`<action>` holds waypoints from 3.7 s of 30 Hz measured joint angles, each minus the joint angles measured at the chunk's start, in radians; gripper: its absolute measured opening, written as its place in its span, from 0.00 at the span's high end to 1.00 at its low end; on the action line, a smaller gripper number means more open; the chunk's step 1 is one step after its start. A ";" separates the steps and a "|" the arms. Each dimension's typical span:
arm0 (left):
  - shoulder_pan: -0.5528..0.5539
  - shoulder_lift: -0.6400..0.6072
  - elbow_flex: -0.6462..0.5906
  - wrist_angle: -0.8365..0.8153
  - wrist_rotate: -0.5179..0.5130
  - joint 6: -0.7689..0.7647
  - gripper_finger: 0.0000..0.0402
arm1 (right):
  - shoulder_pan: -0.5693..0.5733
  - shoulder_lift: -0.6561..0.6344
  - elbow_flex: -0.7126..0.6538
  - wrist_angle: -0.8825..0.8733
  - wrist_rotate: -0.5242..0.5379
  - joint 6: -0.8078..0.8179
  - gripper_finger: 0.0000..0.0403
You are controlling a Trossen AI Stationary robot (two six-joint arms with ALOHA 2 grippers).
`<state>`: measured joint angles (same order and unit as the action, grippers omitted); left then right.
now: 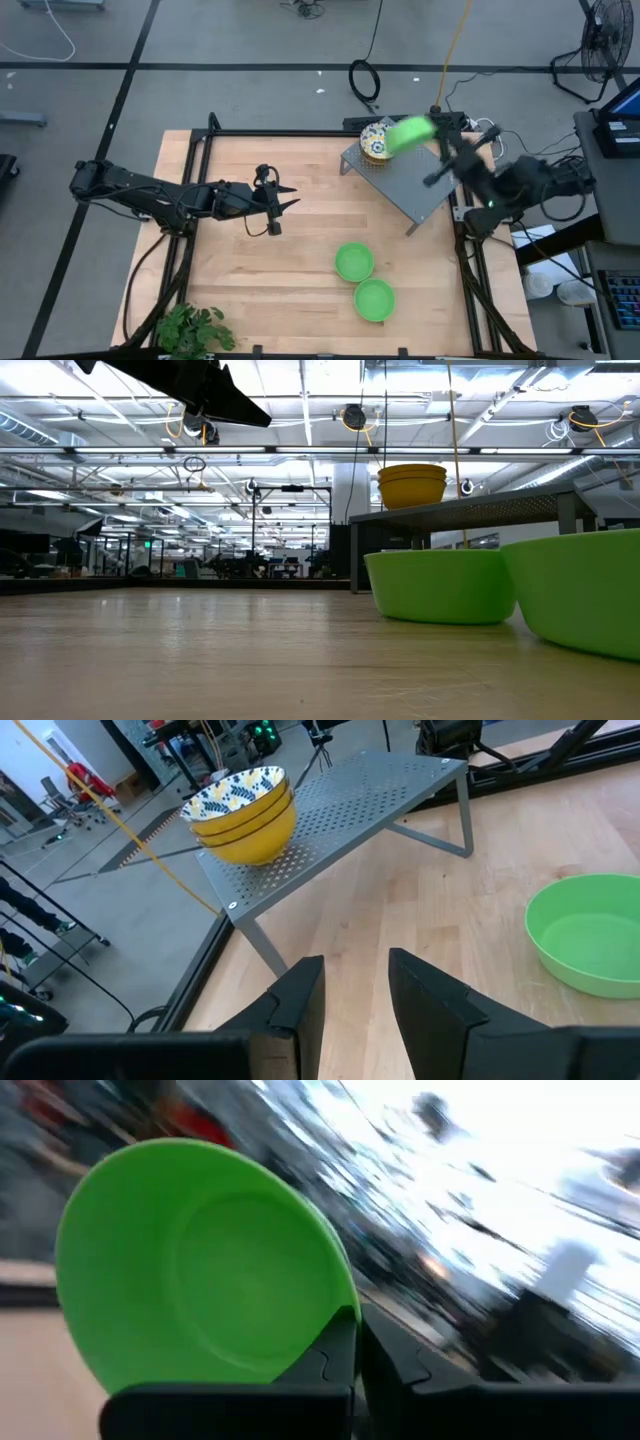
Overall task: Pick & Place Mini bowls
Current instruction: Put the right green bowl on the shelf
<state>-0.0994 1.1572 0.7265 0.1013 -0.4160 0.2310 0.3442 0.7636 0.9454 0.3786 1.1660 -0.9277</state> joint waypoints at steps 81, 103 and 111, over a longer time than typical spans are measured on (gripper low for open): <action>0.053 0.000 0.000 -0.026 0.077 -0.031 0.71 | -1.031 0.385 0.380 -1.835 -1.375 0.915 1.00; 0.053 0.000 0.000 -0.026 0.077 -0.031 0.71 | -1.085 0.383 0.237 -1.752 -1.375 0.859 1.00; 0.053 0.000 0.000 -0.026 0.077 -0.031 0.71 | -1.084 0.384 0.236 -1.733 -1.289 0.897 0.96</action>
<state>-0.0460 1.1576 0.7265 0.0757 -0.3386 0.2005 -0.7403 1.1479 1.1815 -1.3543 -0.1235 -0.0306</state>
